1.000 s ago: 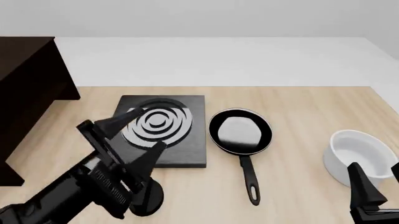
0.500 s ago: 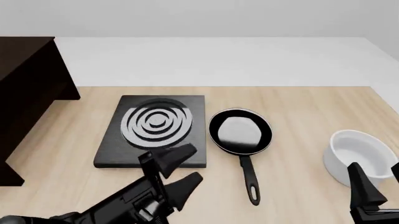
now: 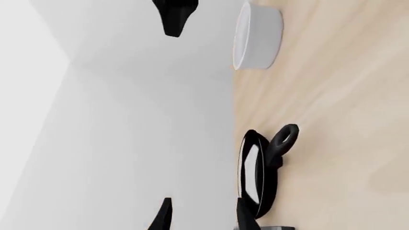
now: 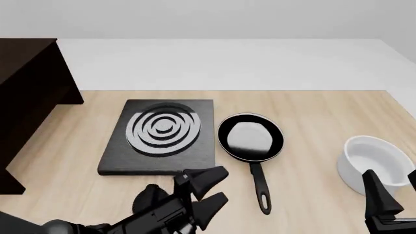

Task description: Put the frying pan under the cabinet shelf.

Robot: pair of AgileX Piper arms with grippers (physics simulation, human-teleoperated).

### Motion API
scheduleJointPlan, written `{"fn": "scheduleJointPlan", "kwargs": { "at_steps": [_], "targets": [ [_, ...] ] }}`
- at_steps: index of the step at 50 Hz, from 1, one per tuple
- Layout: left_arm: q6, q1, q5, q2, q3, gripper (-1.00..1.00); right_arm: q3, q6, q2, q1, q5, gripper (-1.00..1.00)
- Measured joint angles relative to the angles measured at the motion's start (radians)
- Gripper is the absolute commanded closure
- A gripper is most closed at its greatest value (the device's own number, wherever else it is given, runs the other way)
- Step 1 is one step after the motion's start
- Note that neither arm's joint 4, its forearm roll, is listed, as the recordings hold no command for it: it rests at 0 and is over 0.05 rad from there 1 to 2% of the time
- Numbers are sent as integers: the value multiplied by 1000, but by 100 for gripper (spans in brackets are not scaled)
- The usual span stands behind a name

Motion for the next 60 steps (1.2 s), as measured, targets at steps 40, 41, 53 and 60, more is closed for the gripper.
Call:
{"fn": "scheduleJointPlan", "kwargs": {
  "at_steps": [40,41,53,60],
  "targets": [
    [-24,-57,-6,223,-131,-100,0,0,0,0,0,-100],
    [-25,-57,-6,229,-133,-100,0,0,0,0,0,-100],
    [-41,-41,-4,298,-164,-100,0,0,0,0,0,-100],
    [-46,-29,1,330,-188,-100,0,0,0,0,0,-100]
  ]
}}
